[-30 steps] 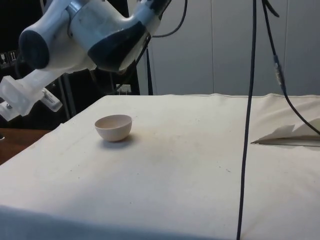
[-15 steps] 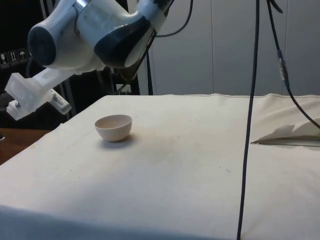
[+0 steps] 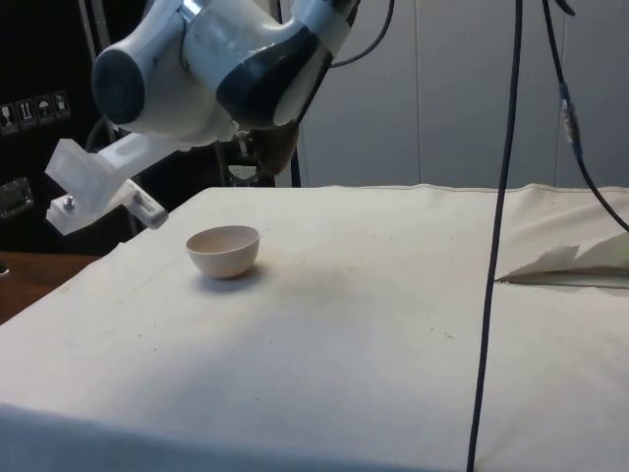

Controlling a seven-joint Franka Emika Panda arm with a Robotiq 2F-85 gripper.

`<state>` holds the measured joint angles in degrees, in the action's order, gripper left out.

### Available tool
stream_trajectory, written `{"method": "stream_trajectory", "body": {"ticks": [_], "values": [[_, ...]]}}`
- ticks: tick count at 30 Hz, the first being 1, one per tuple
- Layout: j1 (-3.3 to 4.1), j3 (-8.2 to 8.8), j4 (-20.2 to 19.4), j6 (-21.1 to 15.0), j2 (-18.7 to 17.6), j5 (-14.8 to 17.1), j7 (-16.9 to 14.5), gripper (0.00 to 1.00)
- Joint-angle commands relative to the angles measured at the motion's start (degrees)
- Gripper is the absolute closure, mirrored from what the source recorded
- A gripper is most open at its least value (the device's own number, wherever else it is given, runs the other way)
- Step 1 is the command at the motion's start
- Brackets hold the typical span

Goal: Pour the coffee beans from the cup into the bowl.

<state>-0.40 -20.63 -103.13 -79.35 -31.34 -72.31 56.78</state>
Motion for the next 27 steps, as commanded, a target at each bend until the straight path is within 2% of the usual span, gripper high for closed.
{"method": "stream_trajectory", "body": {"ticks": [1,2,3,4,10,11,12,13,19,20,21,27], "values": [[-0.74,-0.34,-1.0,-1.7,0.7,0.5,0.2,0.99],[-0.8,-0.11,-1.4,-2.1,1.0,0.7,0.4,0.99],[-0.06,0.17,-0.5,-0.5,0.2,0.3,0.2,0.99],[-0.86,0.11,-1.9,-2.6,1.3,1.0,0.6,0.99],[-1.15,1.72,-4.5,-6.2,2.7,2.6,1.8,0.99],[-0.46,2.01,-3.8,-4.7,2.1,2.3,1.7,0.99],[-1.15,2.01,-4.9,-6.7,2.9,2.8,1.9,0.99],[-1.26,2.58,-5.6,-7.8,3.3,3.0,2.2,0.99],[-1.43,4.58,-8.0,-11.5,4.5,4.0,2.8,0.99],[-0.74,4.93,-7.3,-10.1,3.9,3.7,2.8,0.99],[-1.49,4.93,-8.4,-12.0,4.7,4.0,2.8,0.99],[-1.49,6.82,-9.9,-15.3,5.4,4.4,2.9,0.99]]}}
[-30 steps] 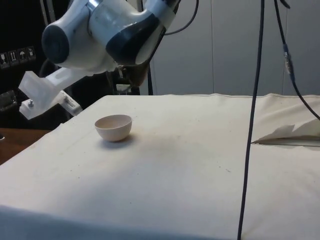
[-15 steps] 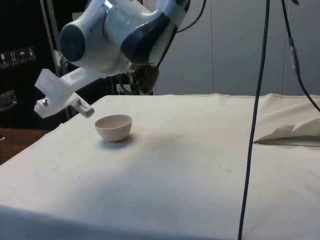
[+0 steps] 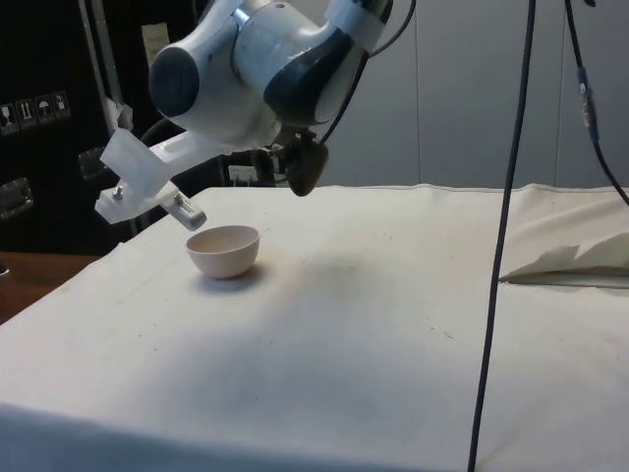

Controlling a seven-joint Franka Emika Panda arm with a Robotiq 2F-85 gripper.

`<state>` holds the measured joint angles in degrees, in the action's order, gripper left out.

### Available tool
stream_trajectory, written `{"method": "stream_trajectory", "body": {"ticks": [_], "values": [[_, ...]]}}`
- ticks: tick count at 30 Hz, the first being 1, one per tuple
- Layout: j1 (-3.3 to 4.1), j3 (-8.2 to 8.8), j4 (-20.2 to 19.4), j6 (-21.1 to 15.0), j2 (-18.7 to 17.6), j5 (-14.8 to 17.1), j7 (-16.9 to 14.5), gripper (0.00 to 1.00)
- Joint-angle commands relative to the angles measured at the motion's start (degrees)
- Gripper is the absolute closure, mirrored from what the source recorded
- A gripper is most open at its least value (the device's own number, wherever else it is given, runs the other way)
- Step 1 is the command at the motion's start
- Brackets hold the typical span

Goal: Pour the coffee beans from the cup into the bowl.

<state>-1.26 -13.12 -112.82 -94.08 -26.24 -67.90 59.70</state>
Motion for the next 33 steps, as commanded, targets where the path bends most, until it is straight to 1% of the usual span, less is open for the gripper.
{"method": "stream_trajectory", "body": {"ticks": [1,2,3,4,6,7,10,11,12,13,16,17,20,21,22,24,29,30,31,33], "values": [[-0.69,-0.06,-0.6,-1.9,0.5,0.1,0.1,0.99],[0.0,0.34,-0.2,-0.7,0.1,0.0,0.0,0.99],[-0.63,0.29,-0.8,-2.5,0.5,0.2,0.1,0.99],[-0.69,0.63,-0.9,-3.1,0.4,0.2,0.1,0.99],[-0.63,1.43,-1.1,-4.4,0.2,0.1,0.3,0.99],[-0.57,2.12,-1.3,-5.6,0.1,0.1,0.5,0.99],[-0.52,3.21,-1.6,-7.4,-0.1,0.1,0.7,0.99],[-0.06,3.27,-1.4,-6.1,-0.1,0.1,0.6,0.99],[-0.57,3.5,-1.7,-8.0,-0.1,0.2,0.7,0.99],[-0.63,3.78,-1.8,-8.7,-0.1,0.2,0.8,0.99],[-0.63,4.7,-1.9,-10.4,-0.2,0.4,0.8,0.99],[-0.63,5.33,-2.1,-11.5,-0.2,0.5,0.8,0.99],[-0.69,6.19,-2.5,-13.4,-0.2,0.6,0.7,0.99],[-0.11,6.42,-2.2,-12.1,-0.3,0.4,0.7,0.99],[-0.69,6.47,-2.6,-13.9,-0.2,0.6,0.6,0.99],[-0.69,7.28,-3.2,-15.6,-0.1,0.8,0.5,0.99],[-0.69,8.14,-4.1,-18.0,0.1,0.9,0.3,0.99],[-0.17,8.42,-3.6,-16.9,-0.2,0.6,0.7,0.99],[-0.69,8.31,-4.3,-18.7,0.1,0.9,0.3,0.99],[-0.74,8.71,-4.9,-20.3,0.1,0.7,0.3,0.99]]}}
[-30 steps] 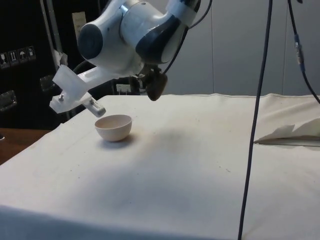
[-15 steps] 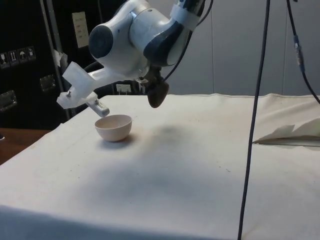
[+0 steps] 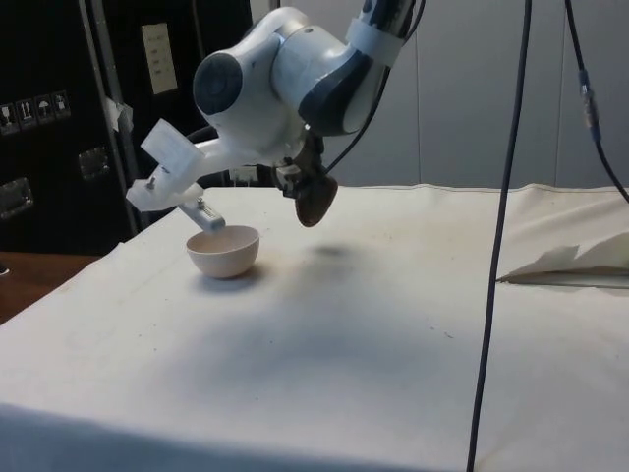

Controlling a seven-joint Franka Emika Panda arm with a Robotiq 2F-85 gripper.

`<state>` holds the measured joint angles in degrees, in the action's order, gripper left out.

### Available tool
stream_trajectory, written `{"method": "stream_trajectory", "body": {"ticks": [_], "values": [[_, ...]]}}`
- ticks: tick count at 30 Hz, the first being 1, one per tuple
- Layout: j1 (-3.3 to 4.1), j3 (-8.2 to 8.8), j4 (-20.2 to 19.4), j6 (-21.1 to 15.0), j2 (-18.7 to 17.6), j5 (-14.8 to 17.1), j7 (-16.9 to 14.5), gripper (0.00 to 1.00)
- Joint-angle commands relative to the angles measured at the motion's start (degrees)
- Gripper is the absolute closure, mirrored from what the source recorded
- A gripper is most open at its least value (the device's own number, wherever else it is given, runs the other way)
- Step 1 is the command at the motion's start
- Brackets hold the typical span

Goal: Pour the coffee beans from the cup into the bowl.

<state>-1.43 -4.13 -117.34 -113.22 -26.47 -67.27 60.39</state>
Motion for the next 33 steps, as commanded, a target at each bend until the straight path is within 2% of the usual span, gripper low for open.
{"method": "stream_trajectory", "body": {"ticks": [1,4,5,6,15,16,17,23,24,25,31,32,33], "values": [[-0.57,-0.11,-0.6,-1.7,0.2,0.1,-0.4,0.99],[-0.52,0.46,-1.0,-3.4,0.2,0.1,-0.5,0.99],[0.0,0.74,-0.7,-2.3,0.0,0.0,-0.1,0.99],[-0.52,0.63,-1.2,-3.9,0.2,0.1,-0.6,0.99],[-0.63,1.83,-2.6,-8.5,0.3,0.4,-1.5,0.99],[0.0,2.06,-2.1,-7.2,0.0,0.0,-0.8,0.99],[-0.63,2.12,-2.8,-9.4,0.4,0.5,-1.7,0.99],[-0.69,3.15,-3.8,-12.4,0.8,0.9,-2.5,0.99],[-0.06,3.44,-3.2,-11.2,0.3,0.4,-1.8,0.99],[-0.69,3.32,-3.9,-12.8,0.9,1.0,-2.6,0.99],[-0.8,4.24,-5.0,-15.4,1.4,1.3,-3.5,0.99],[-0.74,4.64,-5.4,-16.3,1.7,1.4,-3.8,0.99],[-0.06,5.04,-4.8,-15.2,1.2,0.7,-2.9,0.99]]}}
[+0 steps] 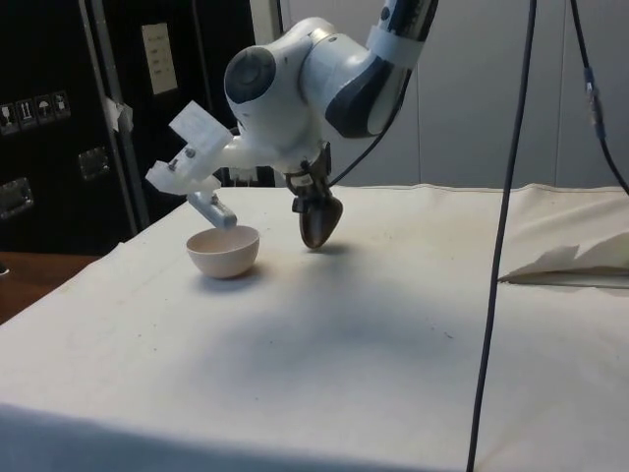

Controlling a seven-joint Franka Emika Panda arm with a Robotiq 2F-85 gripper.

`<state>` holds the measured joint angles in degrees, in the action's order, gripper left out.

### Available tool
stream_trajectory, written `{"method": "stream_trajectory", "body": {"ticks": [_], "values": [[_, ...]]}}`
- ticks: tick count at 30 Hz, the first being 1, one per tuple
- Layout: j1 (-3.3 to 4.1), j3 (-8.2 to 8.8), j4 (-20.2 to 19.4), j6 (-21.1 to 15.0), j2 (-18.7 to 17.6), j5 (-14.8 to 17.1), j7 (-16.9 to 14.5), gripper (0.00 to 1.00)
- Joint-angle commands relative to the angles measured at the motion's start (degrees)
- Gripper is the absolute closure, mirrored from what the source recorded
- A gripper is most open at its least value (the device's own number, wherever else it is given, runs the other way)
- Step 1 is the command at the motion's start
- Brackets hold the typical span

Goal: Pour the coffee beans from the cup into the bowl.

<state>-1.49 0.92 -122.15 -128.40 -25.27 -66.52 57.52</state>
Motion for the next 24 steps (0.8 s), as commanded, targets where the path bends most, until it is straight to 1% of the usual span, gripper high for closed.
{"method": "stream_trajectory", "body": {"ticks": [1,4,7,8,9,15,16,17,20,24], "values": [[-0.69,-0.17,-0.8,-1.4,0.7,0.7,-1.1,0.99],[-0.57,0.29,-1.4,-2.5,1.3,1.0,-1.5,0.99],[-0.63,0.69,-2.1,-3.6,2.0,1.8,-2.4,0.99],[0.0,0.97,-1.5,-2.5,1.7,1.3,-1.7,0.99],[-0.63,0.74,-2.2,-3.9,2.2,1.9,-2.6,0.99],[-0.63,1.66,-3.4,-6.3,3.4,3.1,-4.1,0.99],[-0.06,1.95,-2.8,-5.1,2.9,2.3,-3.1,0.99],[-0.63,1.78,-3.4,-6.7,3.4,3.2,-4.3,0.99],[-0.57,2.23,-3.5,-8.3,3.6,4.0,-5.0,0.99],[-0.57,2.64,-3.6,-10.0,3.6,4.3,-5.1,0.99]]}}
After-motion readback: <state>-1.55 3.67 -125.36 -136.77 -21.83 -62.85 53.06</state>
